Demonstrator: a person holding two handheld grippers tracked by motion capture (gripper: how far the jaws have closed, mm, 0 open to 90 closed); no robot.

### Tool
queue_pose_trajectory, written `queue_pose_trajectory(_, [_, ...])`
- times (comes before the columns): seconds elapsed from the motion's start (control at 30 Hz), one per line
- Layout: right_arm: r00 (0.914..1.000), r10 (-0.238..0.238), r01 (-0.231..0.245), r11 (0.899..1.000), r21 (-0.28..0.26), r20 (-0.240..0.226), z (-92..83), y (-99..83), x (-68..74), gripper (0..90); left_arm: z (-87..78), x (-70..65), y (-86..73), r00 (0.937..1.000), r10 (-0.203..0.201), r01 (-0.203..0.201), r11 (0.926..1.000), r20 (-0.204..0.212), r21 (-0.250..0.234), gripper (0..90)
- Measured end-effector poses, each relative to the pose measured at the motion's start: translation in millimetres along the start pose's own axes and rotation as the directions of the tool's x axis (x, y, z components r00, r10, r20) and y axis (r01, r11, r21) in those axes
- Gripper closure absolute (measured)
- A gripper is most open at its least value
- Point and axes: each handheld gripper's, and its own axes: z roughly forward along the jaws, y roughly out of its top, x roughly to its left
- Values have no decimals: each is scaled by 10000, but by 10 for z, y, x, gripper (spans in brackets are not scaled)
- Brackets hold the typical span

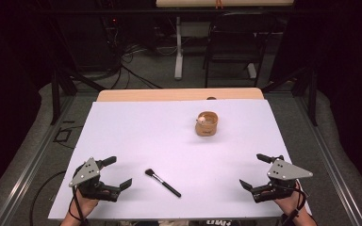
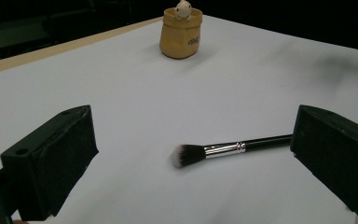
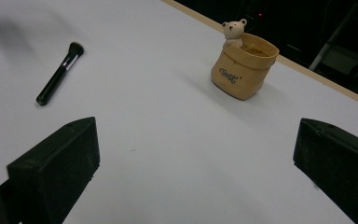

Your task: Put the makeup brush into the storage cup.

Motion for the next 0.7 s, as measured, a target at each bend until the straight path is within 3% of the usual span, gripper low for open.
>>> queue_pose_trajectory(0.37, [9999, 14, -13, 10000, 87, -127, 37, 41, 52, 0, -12, 3, 6, 9999, 4, -5, 10000, -140, -40, 2])
queue_pose_trajectory(0.4, [9999, 14, -13, 10000, 87, -127, 37, 41, 52, 0, -9, 6, 8, 10000, 19, -19, 10000, 7, -42, 2])
queue_pose_trajectory(0.53, [9999, -104, 105, 9999, 59, -102, 55, 101, 72, 0, 3, -2, 8, 9999, 68, -67, 10000, -117, 64, 2])
queue_pose_trajectory(0.7, [9995, -172, 174, 9998, 96, -261, 139, 186, 100, 0, -2, 4, 8, 10000, 51, -51, 10000, 17, 2, 2])
